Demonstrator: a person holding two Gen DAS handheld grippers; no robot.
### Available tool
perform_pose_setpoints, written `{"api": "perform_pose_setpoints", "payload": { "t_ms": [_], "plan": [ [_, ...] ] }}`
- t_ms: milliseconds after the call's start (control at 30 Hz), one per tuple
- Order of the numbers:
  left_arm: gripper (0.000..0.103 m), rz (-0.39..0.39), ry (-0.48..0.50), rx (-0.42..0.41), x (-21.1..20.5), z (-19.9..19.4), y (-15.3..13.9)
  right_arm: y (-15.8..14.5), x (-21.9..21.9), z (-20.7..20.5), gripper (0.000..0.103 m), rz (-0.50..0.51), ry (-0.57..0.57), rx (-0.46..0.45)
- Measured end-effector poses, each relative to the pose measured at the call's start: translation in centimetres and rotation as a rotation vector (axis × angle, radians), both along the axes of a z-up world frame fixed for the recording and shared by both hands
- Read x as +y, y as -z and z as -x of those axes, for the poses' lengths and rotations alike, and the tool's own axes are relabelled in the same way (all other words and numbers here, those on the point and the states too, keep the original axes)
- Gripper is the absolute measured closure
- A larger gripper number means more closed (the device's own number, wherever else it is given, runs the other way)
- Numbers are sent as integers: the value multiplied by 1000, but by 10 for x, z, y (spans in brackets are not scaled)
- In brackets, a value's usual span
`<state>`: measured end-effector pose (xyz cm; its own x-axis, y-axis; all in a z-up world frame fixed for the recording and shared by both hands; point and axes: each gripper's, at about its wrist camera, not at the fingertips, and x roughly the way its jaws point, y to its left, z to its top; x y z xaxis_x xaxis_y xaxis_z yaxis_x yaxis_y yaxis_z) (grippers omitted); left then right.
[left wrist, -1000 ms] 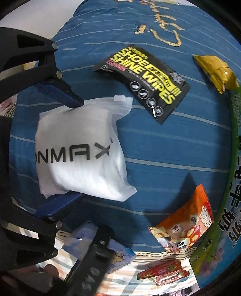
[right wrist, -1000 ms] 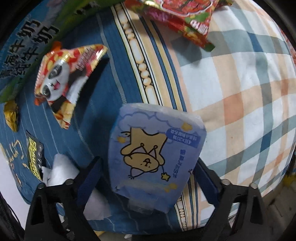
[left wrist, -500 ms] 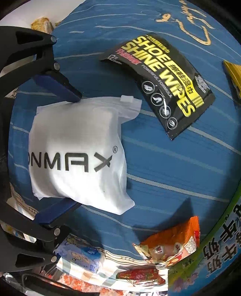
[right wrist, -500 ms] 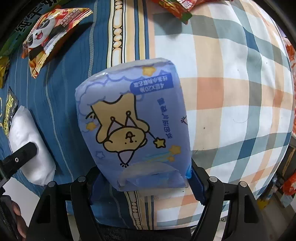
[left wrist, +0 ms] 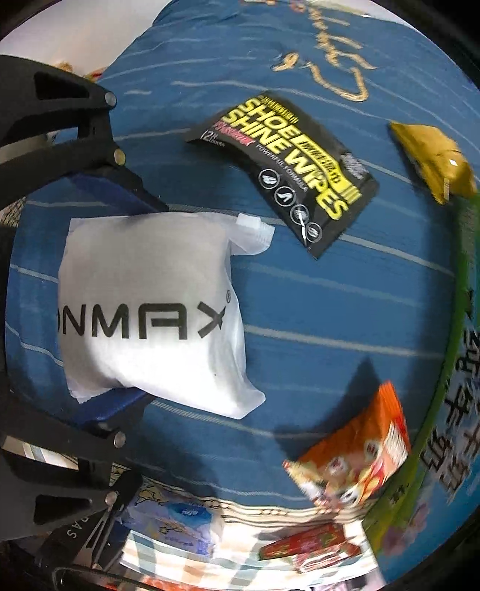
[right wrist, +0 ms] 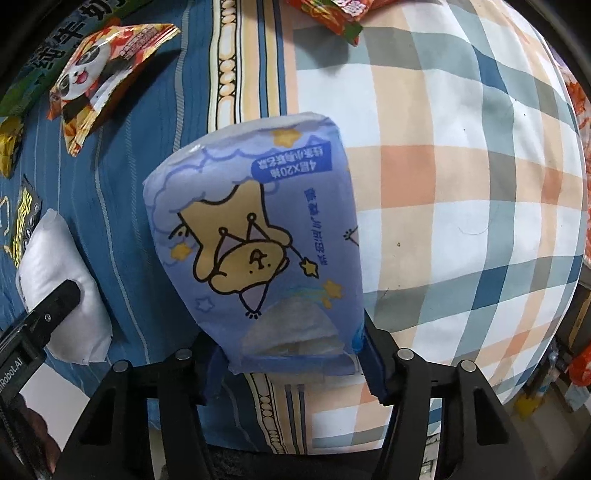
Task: Organize soft objects
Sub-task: 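Carry both packs into the cardboard box and open both tools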
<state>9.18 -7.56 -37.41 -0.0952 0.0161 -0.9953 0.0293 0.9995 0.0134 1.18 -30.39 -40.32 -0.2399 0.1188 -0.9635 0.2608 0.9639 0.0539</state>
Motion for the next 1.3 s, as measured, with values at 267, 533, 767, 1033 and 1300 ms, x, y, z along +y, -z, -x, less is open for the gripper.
{"api": "perform_pose_setpoints", "payload": {
  "t_ms": [267,533,767,1033,1300],
  "plan": [
    [23,-65,81,-125,-46,31,-63,-27,-3,6,45,4,-46,-67],
    [26,-57,108,-261,-82,43,-145,-93,-2,32,45,-11,-102,-206],
    [26,1,124,-342,-73,-3,-169,-165,-10,56,45,-46,-95,-326],
    [26,132,175,-428,-46,-51,-201,-233,-19,59,45,-67,-20,-405],
    [26,241,226,-485,-40,-135,-244,-289,-7,12,45,-95,44,-493]
  ]
}}
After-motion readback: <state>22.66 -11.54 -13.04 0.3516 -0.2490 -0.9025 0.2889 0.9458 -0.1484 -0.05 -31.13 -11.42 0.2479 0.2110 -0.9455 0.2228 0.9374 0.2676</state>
